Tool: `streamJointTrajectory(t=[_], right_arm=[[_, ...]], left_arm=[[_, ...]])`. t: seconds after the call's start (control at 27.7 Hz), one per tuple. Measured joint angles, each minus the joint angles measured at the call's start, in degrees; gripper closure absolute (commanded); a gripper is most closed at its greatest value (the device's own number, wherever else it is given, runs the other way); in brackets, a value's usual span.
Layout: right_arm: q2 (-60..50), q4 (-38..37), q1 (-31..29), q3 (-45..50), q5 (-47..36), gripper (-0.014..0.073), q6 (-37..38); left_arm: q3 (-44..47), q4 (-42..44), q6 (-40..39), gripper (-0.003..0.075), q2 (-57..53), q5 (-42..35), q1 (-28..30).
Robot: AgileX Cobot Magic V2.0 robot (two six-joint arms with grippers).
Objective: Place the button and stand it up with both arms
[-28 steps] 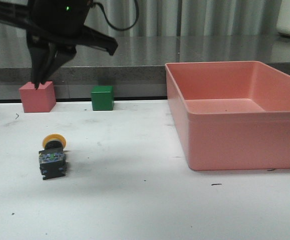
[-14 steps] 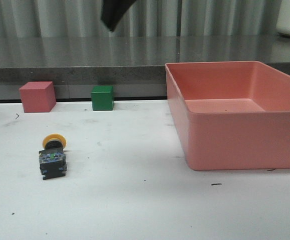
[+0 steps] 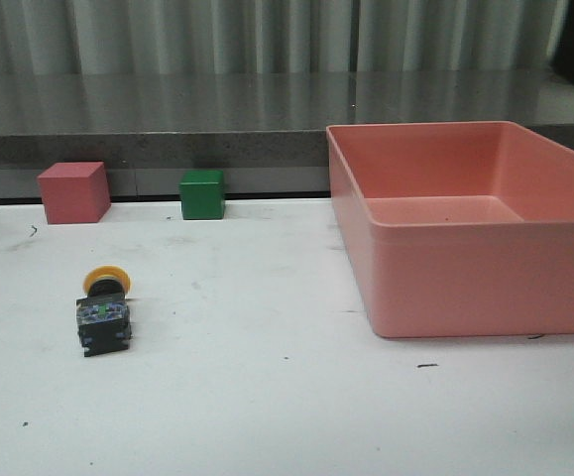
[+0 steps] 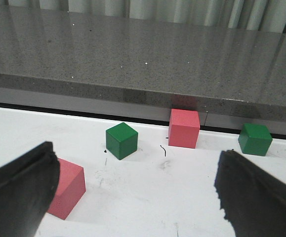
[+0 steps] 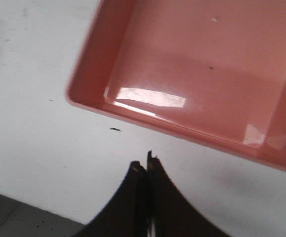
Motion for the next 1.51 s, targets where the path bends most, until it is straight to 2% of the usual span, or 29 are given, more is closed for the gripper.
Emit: streamJointTrajectory(t=[0.14, 0.65, 0.87, 1.15, 1.3, 1.51], right_arm=[[-8.4, -0.2, -3.4, 9.0, -7.2, 0.0662, 0.0], [-42.6, -3.8, -3.7, 40.4, -31.1, 0.0662, -0.2], [-54.0, -3.8, -3.7, 45.8, -35.4, 0.0662, -0.4], [-55.8, -3.8, -3.7, 46.5, -35.7, 0.0662, -0.4], [-55.8, -3.8, -3.7, 46.5, -35.7, 0.0662, -0.4], [-55.8, -3.8, -3.7, 46.5, -35.7, 0.0662, -0.4]], left_arm=[[0.0, 0.0, 0.0, 0.0102, 0.0, 0.0, 0.0], [0.0, 0.0, 0.0, 0.0102, 0.0, 0.1, 0.0], [0.0, -0.2, 0.0, 0.0102, 0.0, -0.1, 0.0], [-0.6, -3.7, 0.0, 0.0102, 3.5, -1.1, -0.3], [-3.4, -6.3, 0.0, 0.0102, 10.9, -0.6, -4.9], [-10.6, -7.5, 0.0, 0.0102, 25.2, 2.6, -18.1]])
